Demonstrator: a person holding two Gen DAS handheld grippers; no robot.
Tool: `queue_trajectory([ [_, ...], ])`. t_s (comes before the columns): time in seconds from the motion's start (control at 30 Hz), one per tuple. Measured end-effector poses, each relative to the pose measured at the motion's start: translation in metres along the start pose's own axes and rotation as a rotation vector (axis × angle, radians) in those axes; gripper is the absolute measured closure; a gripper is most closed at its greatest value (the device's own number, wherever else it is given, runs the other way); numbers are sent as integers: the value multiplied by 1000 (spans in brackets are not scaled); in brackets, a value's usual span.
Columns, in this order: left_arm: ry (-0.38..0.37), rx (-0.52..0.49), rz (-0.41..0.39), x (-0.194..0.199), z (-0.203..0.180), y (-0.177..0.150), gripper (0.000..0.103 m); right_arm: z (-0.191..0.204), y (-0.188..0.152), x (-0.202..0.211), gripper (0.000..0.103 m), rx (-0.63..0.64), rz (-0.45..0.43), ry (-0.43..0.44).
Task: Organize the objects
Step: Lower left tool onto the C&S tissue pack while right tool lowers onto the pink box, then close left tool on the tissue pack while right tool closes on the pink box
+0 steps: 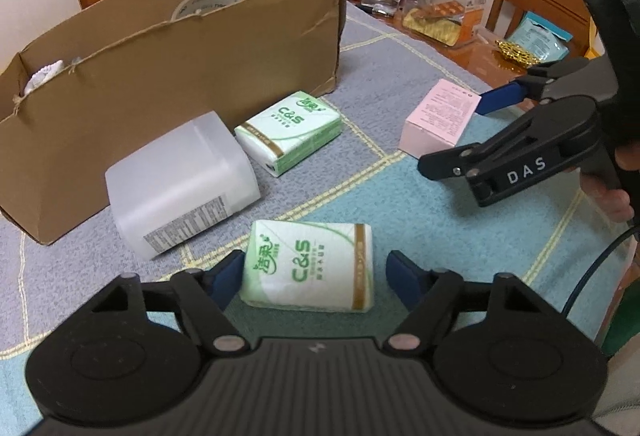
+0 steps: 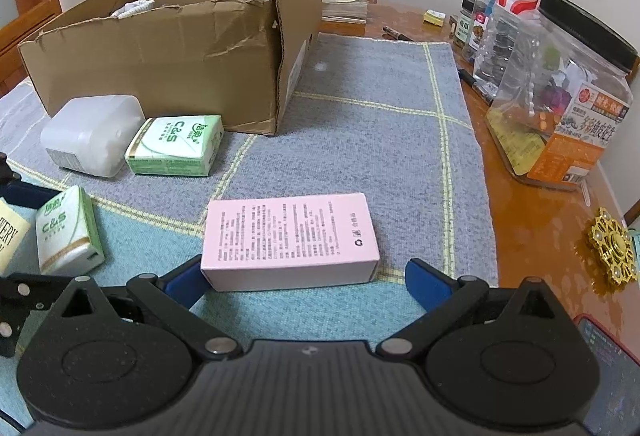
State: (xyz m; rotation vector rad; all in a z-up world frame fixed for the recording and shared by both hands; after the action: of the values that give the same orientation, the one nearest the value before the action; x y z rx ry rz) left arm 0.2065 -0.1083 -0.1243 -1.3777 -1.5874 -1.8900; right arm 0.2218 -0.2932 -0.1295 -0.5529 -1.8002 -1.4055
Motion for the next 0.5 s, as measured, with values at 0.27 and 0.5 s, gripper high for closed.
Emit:
queue_trajectory([
  [0.27, 7, 26, -5, -5, -2, 8, 30, 7, 12, -7, 0, 38, -1, 29],
  [0.5, 28, 47, -6, 1, 4, 2, 38, 15, 6, -1, 0, 85, 5, 70],
])
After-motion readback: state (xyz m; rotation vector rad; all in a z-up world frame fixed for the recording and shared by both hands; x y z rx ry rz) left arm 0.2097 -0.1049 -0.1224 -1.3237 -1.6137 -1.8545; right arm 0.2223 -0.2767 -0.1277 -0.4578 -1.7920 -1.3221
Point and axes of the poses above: each gripper's, at about its wrist camera, not at the fingertips, and x roughly against the way its jaws point, z to its left, y to its top, the point moved 3 cm from there along -x, roughly the way its jaws point, and after that the axes turned 8 degrees about x, right-handed, at the moved point
